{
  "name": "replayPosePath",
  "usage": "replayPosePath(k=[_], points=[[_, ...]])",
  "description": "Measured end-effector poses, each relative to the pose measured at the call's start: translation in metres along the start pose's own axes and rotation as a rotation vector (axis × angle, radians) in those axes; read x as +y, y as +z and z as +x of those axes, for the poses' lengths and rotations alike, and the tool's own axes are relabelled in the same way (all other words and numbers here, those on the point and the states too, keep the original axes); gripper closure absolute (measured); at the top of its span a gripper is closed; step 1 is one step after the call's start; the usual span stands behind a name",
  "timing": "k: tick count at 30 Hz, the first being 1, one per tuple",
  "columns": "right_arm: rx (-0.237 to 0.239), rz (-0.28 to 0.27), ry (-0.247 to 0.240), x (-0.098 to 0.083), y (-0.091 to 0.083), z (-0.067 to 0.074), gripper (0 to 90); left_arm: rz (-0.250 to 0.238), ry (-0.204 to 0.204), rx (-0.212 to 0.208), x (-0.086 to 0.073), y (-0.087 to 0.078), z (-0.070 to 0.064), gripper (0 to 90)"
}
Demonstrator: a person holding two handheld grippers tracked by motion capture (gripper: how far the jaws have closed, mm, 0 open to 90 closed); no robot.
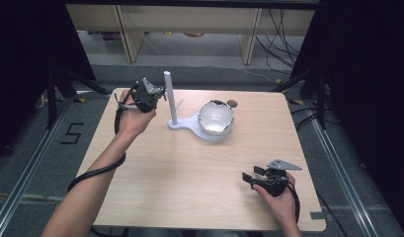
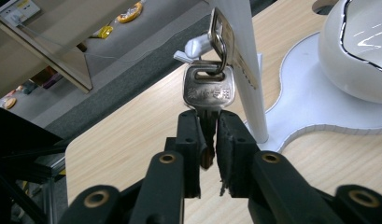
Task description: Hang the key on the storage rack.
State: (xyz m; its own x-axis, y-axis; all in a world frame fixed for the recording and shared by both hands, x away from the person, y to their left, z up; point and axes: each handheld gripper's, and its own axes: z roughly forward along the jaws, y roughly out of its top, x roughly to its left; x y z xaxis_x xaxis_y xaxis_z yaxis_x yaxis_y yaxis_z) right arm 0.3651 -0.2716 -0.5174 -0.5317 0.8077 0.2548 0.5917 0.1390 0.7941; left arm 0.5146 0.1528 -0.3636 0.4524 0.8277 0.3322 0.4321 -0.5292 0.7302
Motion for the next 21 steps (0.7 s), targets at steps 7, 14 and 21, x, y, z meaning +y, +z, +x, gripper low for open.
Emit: replayPosePath(k=[7, 14, 21], points=[[0.029, -0.006, 0.012, 0.0, 0.0, 0.0, 36.9, -0.026, -0.026, -0.027, -0.021, -0.013, 0.002, 61.2], [0.016, -0.014, 0.019, -0.001, 0.002, 0.003, 36.9, -0.052, -0.05, -0.078, -0.069, -0.035, 0.003, 46.3], [0.01, -0.015, 0.017, -0.001, 0.001, 0.004, 37.0, -0.078, -0.114, -0.09, -0.131, -0.048, 0.0, 40.3]])
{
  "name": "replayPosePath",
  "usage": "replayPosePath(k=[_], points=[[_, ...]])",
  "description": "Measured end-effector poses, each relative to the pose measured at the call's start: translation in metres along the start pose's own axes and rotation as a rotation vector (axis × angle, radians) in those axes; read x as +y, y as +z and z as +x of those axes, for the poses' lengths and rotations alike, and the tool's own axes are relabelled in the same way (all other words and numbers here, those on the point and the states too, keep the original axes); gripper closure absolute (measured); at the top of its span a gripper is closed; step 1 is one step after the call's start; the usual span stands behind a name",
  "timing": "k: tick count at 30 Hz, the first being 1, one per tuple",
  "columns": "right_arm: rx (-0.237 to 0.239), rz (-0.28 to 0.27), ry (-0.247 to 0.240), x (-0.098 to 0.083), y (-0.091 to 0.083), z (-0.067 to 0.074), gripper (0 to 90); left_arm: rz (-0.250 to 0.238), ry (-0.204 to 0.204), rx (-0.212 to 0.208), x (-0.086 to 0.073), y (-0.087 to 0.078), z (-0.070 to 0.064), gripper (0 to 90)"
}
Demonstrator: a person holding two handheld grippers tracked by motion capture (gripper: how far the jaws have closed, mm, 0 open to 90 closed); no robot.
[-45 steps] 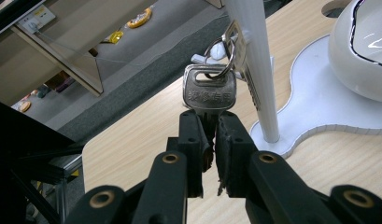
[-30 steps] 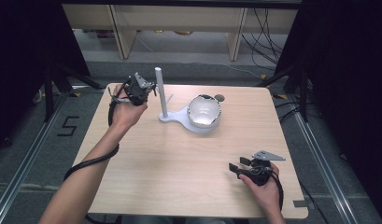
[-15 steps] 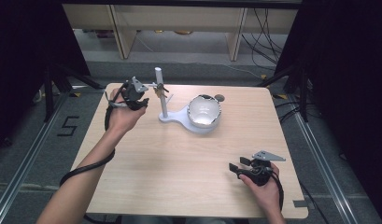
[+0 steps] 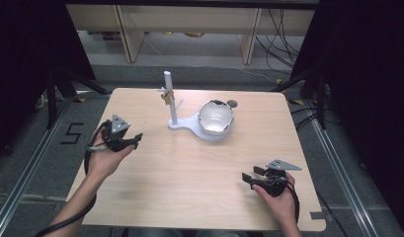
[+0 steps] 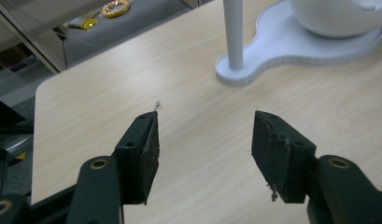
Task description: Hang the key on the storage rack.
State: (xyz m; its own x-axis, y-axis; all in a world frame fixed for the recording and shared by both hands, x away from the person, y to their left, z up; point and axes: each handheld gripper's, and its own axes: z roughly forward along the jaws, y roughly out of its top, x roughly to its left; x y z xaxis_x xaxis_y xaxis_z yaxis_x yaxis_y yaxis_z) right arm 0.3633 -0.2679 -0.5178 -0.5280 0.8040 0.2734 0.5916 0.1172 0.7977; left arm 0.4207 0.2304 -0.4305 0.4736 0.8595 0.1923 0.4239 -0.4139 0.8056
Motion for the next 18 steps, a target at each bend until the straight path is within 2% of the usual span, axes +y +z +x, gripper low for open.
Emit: replayPosePath(k=[1, 2, 3, 6, 7, 9, 10, 12, 13, 15, 17, 18], points=[[-0.001, -0.002, -0.001, 0.0, 0.0, 0.0, 37.0, -0.014, -0.03, -0.003, -0.021, -0.005, -0.004, 39.9], [-0.001, -0.002, -0.001, 0.0, 0.0, 0.0, 37.0, -0.014, -0.03, -0.003, -0.021, -0.005, -0.004, 39.8], [0.002, 0.0, 0.005, 0.0, 0.0, 0.0, 37.0, -0.011, -0.029, -0.002, -0.03, -0.007, -0.005, 39.8], [-0.018, 0.01, -0.001, 0.0, 0.001, -0.001, 37.0, -0.038, -0.086, -0.014, -0.067, -0.011, -0.014, 38.9], [-0.018, 0.01, -0.001, 0.0, 0.001, -0.001, 37.0, -0.038, -0.086, -0.014, -0.067, -0.011, -0.014, 38.7], [-0.007, 0.011, -0.005, 0.0, -0.001, 0.0, 37.0, -0.061, -0.13, -0.018, -0.09, -0.013, -0.017, 38.5], [-0.007, 0.011, -0.005, 0.0, -0.001, 0.0, 37.0, -0.061, -0.13, -0.018, -0.09, -0.013, -0.017, 38.4], [-0.005, 0.003, -0.002, 0.0, 0.0, 0.0, 37.0, -0.079, -0.162, -0.001, -0.105, -0.014, -0.02, 38.4], [-0.02, 0.011, 0.001, 0.0, 0.001, 0.0, 37.0, -0.11, -0.176, 0.001, -0.114, -0.015, -0.022, 38.2], [-0.024, 0.011, -0.003, 0.0, 0.001, 0.0, 37.0, -0.127, -0.18, -0.004, -0.119, -0.015, -0.023, 38.1], [-0.009, 0.007, -0.003, 0.0, -0.001, 0.0, 37.0, -0.132, -0.18, -0.005, -0.122, -0.016, -0.024, 36.9], [-0.009, 0.007, -0.003, 0.0, -0.001, 0.0, 37.0, -0.153, -0.171, -0.009, -0.123, -0.018, -0.023, 36.9]])
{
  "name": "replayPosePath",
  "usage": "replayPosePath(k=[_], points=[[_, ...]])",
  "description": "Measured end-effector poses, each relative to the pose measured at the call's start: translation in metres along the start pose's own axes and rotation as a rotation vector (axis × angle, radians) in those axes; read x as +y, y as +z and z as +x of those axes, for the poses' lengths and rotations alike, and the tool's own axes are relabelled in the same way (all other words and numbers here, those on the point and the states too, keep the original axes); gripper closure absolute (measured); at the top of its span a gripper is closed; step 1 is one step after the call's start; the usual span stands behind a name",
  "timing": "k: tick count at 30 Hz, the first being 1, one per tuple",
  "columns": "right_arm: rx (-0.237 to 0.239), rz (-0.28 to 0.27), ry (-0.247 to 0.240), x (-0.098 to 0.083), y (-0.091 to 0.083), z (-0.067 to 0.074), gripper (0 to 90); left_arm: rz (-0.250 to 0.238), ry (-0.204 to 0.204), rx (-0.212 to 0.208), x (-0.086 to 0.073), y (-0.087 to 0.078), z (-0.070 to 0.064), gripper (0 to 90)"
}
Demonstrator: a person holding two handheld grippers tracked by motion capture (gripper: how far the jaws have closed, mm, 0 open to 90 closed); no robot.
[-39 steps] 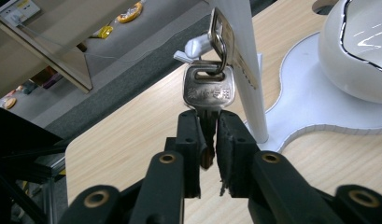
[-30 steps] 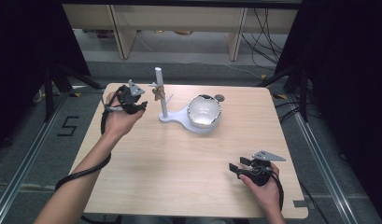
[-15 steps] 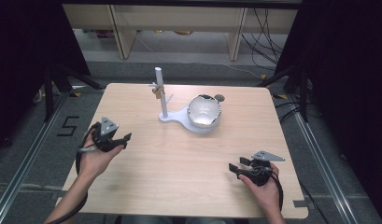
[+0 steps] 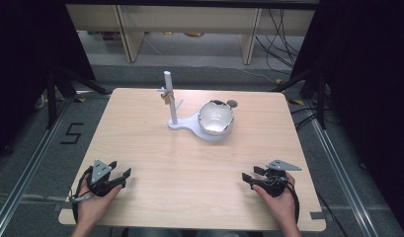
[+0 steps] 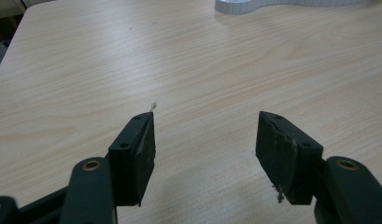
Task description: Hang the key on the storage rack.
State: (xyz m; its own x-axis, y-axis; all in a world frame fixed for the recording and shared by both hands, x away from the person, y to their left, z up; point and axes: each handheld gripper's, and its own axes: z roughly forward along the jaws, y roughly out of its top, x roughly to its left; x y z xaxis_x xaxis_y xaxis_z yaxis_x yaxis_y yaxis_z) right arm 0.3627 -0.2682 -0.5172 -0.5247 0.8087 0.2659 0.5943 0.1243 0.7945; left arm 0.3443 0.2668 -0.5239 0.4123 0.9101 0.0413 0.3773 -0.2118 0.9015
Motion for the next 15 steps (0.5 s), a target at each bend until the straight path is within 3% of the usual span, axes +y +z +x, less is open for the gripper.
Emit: replayPosePath(k=[4, 5, 7, 15], points=[[-0.006, 0.017, 0.002, 0.0003, 0.0011, -0.0001, 37.0, -0.021, -0.016, -0.004, -0.001, -0.0014, 0.0018, 36.7], [-0.013, 0.02, -0.035, 0.001, 0.0009, -0.0027, 37.1, -0.026, -0.021, -0.007, -0.0012, -0.0019, 0.0017, 36.7], [-0.001, 0.021, -0.033, 0.0011, 0.0008, -0.0023, 37.0, -0.043, -0.024, -0.007, -0.0018, -0.0025, 0.0014, 36.8], [-0.009, 0.013, -0.018, 0.0006, 0.0012, -0.0004, 37.0, -0.026, -0.024, -0.011, -0.0009, -0.0014, 0.0018, 36.7]])
